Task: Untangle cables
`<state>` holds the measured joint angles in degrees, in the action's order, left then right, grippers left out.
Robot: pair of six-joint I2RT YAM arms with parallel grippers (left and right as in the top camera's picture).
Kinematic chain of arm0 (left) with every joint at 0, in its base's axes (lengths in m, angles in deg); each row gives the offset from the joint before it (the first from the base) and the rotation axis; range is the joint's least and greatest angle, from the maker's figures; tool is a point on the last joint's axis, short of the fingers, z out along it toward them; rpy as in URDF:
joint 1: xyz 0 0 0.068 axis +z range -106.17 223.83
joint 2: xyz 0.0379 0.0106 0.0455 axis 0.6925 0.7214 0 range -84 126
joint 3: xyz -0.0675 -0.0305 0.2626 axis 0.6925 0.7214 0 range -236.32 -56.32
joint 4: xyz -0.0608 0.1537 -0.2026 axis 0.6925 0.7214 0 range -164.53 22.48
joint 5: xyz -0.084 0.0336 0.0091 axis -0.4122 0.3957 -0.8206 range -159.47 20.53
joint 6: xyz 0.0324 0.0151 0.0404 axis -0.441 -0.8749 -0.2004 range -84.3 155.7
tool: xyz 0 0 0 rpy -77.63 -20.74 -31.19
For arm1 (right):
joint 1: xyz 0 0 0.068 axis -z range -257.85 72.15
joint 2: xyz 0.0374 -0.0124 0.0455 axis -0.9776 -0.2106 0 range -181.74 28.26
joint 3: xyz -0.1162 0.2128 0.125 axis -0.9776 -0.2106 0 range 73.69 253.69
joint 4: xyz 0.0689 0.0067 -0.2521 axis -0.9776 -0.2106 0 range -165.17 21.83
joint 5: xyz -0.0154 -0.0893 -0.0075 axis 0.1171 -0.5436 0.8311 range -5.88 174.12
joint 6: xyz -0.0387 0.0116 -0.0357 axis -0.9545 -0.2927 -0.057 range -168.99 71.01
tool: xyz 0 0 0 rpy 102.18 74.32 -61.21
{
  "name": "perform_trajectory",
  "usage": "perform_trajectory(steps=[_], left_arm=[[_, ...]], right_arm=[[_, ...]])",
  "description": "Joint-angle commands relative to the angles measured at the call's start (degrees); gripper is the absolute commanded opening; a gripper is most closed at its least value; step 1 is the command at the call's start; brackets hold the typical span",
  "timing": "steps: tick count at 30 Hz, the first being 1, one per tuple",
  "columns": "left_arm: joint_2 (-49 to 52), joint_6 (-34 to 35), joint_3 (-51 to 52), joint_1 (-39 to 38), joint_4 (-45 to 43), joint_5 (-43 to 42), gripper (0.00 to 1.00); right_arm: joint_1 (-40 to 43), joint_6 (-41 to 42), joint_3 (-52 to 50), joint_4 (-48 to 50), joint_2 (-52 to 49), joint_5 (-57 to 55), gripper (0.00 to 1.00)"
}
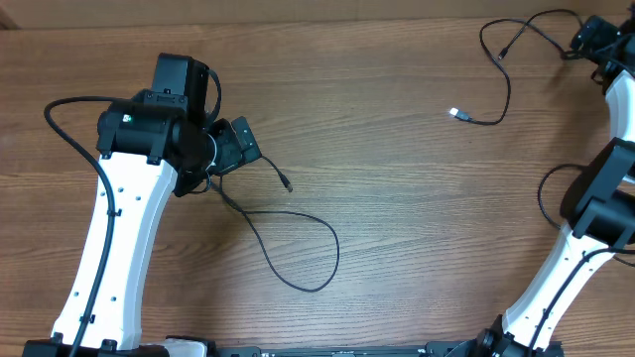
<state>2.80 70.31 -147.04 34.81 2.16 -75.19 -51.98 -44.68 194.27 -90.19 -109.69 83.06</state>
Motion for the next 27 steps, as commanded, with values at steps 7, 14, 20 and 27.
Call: perform_trajectory(steps=[7,14,20,27], left_arm=[[0.15,0.76,-0.39,-0.39,-0.07,0.37,0.99],[0.15,0.76,-0.39,-0.39,-0.07,0.37,0.99],[0.15,0.76,-0.39,-0.39,-0.07,0.37,0.99],[0.15,0.74,-0.39,-0.39,-0.07,0.37,0.99]], right_arm=[[-1.09,-6.60,-0.52,-1.68,0.72,4.46,1.00],[-1.09,-6.21,-0.52,-1.57,-2.10,-5.57,1.00],[-1.09,1.09,-0.52,0.83,-2.86,-13.00,1.00],[-1.09,3.17,0.28,2.36,-2.86,-23.10,1.00]])
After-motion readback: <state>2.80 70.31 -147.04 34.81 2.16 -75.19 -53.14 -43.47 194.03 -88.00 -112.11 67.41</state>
